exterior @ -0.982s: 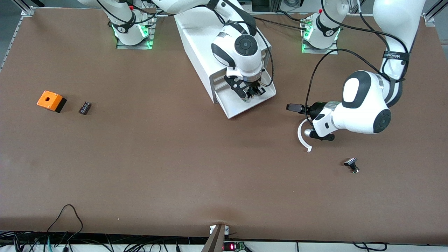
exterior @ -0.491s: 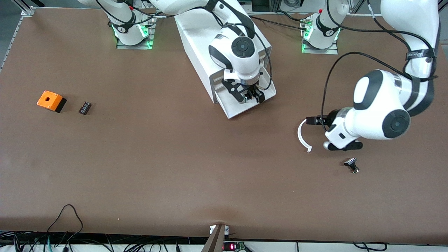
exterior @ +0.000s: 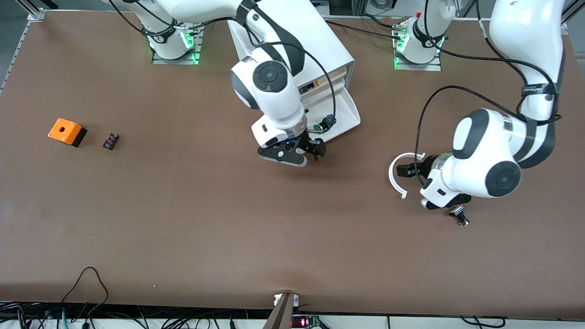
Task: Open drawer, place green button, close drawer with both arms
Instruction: 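Withdraw the right gripper from the drawer while the left gripper moves to its front, then push the drawer shut with the left gripper while the right gripper retracts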
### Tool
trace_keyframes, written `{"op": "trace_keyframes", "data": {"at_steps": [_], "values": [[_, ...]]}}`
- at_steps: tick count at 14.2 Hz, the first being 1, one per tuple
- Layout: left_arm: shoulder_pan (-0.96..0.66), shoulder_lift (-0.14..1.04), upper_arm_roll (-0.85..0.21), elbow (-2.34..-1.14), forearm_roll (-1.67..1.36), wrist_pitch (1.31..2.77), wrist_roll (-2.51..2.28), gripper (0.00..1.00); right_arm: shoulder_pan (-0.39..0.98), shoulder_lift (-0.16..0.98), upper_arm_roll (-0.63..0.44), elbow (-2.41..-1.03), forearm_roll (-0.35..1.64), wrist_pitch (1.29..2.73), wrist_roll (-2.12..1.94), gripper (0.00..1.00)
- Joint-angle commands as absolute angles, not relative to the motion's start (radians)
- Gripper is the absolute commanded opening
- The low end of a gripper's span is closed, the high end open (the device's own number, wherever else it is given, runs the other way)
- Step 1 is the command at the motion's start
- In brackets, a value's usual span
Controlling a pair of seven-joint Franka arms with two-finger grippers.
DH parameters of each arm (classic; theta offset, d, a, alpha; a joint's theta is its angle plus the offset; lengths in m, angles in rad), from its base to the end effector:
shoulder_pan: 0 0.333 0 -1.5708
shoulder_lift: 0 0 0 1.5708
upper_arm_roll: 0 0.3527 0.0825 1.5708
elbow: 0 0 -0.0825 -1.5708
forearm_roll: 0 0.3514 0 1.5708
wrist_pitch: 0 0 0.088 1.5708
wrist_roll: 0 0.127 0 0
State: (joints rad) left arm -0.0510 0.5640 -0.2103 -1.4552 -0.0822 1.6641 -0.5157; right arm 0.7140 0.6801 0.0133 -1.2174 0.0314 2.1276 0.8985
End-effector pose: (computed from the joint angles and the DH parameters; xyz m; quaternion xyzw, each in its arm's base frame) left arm 0.6306 -0.1534 0.3670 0.9704 0.1410 -0.1945 0.0255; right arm 0.5683 0.5044 0.4172 -0.9888 0.0935 -0.0657 0.0959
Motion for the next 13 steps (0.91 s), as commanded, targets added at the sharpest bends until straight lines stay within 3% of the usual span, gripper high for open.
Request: {"op": "trace_keyframes", "data": {"at_steps": [1,5,8,13], "values": [[-0.135,0.555,-0.215,-1.537,-0.054,1.741,-0.716,0.94,0.69,0.614,-0.053,-1.261,0.025,2.068,0.633,0.99],[-0.241,0.542,-0.215,-1.695,-0.054,1.931,-0.885,0.9,0.621,0.559,-0.147,-1.272,0.034,1.93,0.243,0.99],[-0.279,0.535,-0.222,-1.768,-0.054,2.035,-0.888,0.87,0.591,0.49,-0.204,-1.315,0.032,1.846,0.219,0.99],[-0.271,0.517,-0.357,-1.839,-0.069,2.063,-0.911,0.88,0.565,0.373,-0.288,-1.331,0.034,1.685,0.197,0.99]]}}
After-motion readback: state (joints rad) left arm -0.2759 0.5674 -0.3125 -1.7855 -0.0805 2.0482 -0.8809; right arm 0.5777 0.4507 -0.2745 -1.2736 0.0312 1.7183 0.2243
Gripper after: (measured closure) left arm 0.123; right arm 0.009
